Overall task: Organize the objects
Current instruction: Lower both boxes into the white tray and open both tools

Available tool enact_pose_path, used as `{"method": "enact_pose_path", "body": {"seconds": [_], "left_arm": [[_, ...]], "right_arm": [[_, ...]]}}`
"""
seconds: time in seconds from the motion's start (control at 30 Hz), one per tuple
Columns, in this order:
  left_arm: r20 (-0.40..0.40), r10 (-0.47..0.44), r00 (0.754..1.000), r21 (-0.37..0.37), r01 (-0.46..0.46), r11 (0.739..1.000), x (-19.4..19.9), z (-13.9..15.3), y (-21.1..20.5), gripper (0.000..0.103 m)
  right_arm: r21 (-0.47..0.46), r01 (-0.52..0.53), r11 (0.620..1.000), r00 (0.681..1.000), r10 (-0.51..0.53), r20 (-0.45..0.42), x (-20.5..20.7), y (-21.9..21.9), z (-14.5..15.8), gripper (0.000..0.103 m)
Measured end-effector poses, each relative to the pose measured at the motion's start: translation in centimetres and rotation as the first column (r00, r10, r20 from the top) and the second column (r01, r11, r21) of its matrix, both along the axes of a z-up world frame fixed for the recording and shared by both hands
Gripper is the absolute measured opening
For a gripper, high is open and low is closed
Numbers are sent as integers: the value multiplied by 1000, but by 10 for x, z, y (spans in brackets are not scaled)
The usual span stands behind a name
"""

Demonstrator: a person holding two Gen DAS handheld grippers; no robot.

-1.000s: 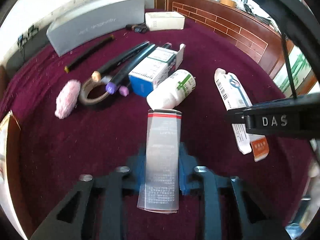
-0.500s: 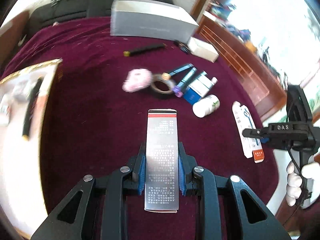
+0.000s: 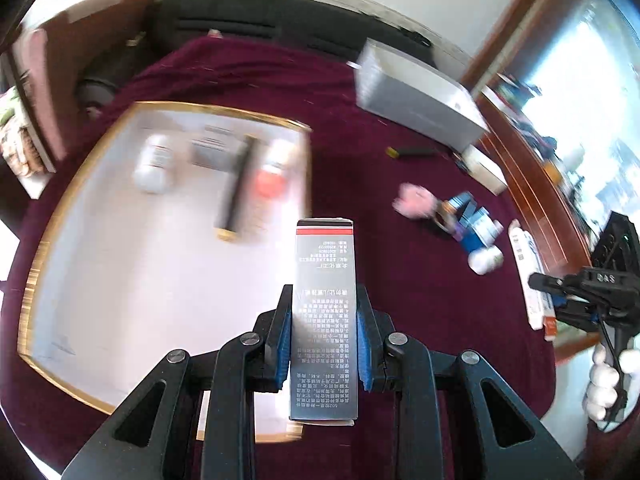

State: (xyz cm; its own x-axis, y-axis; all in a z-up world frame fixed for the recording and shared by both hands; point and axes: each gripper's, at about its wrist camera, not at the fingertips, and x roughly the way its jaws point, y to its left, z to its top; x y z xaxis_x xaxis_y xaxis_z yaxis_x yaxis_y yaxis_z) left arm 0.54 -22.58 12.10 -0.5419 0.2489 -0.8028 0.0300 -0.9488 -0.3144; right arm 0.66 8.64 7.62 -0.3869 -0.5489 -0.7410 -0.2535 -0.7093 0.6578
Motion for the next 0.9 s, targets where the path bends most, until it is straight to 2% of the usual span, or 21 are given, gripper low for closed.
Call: {"method": "enact_pose_path", "body": {"seconds": [0.2, 0.4, 0.57, 0.73, 0.9], "left_arm": [[40, 77, 996, -46, -75, 996, -20, -10, -59, 23], [122, 44, 992, -46, -38, 998, -53, -44, -86, 23], [189, 31, 982, -37, -25, 999, -86, -72, -98, 23], [183, 5, 983, -58, 5, 998, -115, -79, -106, 23], [160, -25, 987, -85, 39, 996, -131, -79, -104, 23]], "right_arm": [[-42, -141, 989, 990, 140, -23, -38, -81, 9, 19], [-32, -268, 963, 963, 268, -23, -67, -170, 10, 19], [-8, -341, 940, 940, 341, 12, -85, -232, -6, 20], [32, -364, 931, 931, 362, 49, -101, -268, -23, 20], [84, -345, 935, 937, 338, 87, -114, -282, -36, 20]]}}
